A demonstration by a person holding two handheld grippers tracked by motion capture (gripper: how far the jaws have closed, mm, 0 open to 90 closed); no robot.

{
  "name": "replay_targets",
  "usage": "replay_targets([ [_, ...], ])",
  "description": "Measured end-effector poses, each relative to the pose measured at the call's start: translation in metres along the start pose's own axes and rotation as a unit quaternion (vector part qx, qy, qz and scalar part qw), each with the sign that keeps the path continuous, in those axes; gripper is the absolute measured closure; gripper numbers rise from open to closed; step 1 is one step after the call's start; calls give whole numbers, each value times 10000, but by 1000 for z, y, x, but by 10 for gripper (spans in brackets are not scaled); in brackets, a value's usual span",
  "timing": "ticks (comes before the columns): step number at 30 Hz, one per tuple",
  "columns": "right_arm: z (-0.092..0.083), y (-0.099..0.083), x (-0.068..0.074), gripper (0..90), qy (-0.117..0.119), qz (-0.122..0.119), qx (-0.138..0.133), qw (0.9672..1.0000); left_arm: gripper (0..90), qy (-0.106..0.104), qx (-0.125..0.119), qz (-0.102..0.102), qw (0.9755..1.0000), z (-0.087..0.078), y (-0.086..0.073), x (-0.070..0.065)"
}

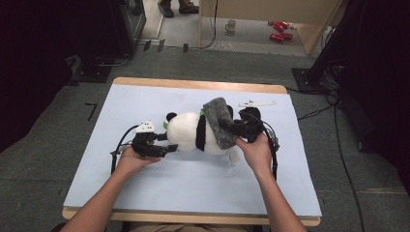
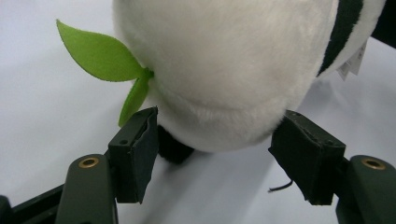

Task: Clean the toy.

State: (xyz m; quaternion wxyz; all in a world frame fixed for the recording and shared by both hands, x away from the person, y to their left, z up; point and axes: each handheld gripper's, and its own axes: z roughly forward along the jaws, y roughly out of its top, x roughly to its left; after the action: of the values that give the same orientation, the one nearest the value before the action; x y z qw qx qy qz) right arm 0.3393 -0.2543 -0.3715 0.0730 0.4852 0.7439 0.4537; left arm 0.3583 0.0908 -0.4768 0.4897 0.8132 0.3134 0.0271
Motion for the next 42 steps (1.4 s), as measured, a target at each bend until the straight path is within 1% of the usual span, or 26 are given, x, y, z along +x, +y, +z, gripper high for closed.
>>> replay_targets([
  [2, 1, 1, -2, 776, -5, 5, -22, 10000, 320, -62, -68, -27, 10000, 3, -1, 1],
  [4, 3, 3, -4, 776, 1, 37, -41, 10000, 304, -96, -118, 57, 9999, 8, -3, 1],
  [6, 4, 3, -6, 777, 17, 65, -72, 10000, 286, -81, -156, 93, 9998, 13, -4, 0],
  [7, 5, 3, -7, 776, 20, 76, -76, 9999, 279, -38, -215, 98, 9997, 16, -4, 0],
  [9, 5, 3, -8, 776, -7, 83, -92, 9999, 274, 15, -300, 43, 9995, 19, -3, 0],
  [10, 5, 3, -8, 776, -31, 85, -106, 9999, 283, 10, -332, -28, 9994, 20, -3, 0],
  [12, 5, 3, -9, 776, -66, 105, -136, 9998, 335, 48, -377, -68, 9993, 22, -3, 0],
  [14, 6, 3, -9, 777, -90, 110, -158, 9998, 441, 83, -377, -67, 9992, 21, -1, -1],
  [16, 6, 3, -9, 777, -107, 91, -166, 9998, 503, 117, -355, -59, 9993, 21, 0, -2],
  [20, 5, 4, -8, 777, -123, 87, -193, 9997, 589, 131, -308, -54, 9994, 19, 1, -3],
  [22, 4, 4, -7, 778, -130, 76, -217, 9997, 607, 132, -297, -55, 9995, 18, 1, -3],
  [23, 4, 4, -6, 780, -114, 109, -234, 9996, 617, 125, -296, -77, 9995, 17, 2, -4],
  [26, -2, 8, 0, 783, -80, 142, -359, 9992, 646, 98, -275, -132, 9995, 15, 4, -6],
  [27, -4, 10, 3, 783, -65, 126, -404, 9991, 650, 124, -267, -156, 9994, 15, 5, -7],
  [30, -8, 14, 15, 783, 40, 20, -503, 9987, 659, 171, -212, -213, 9994, 14, 8, -12],
  [33, -8, 16, 27, 783, 160, -83, -549, 9983, 662, 214, -146, -257, 9993, 12, 11, -17],
  [35, -4, 16, 37, 782, 248, -144, -524, 9982, 662, 225, -99, -295, 9993, 12, 13, -22],
  [37, 1, 15, 43, 782, 301, -169, -456, 9984, 662, 274, -70, -253, 9993, 11, 14, -26],
  [40, 17, 10, 52, 782, 346, -234, -331, 9986, 662, 311, -70, -226, 9992, 11, 15, -33],
  [42, 25, 7, 56, 781, 356, -229, -281, 9987, 662, 328, -75, -253, 9991, 12, 15, -36],
])
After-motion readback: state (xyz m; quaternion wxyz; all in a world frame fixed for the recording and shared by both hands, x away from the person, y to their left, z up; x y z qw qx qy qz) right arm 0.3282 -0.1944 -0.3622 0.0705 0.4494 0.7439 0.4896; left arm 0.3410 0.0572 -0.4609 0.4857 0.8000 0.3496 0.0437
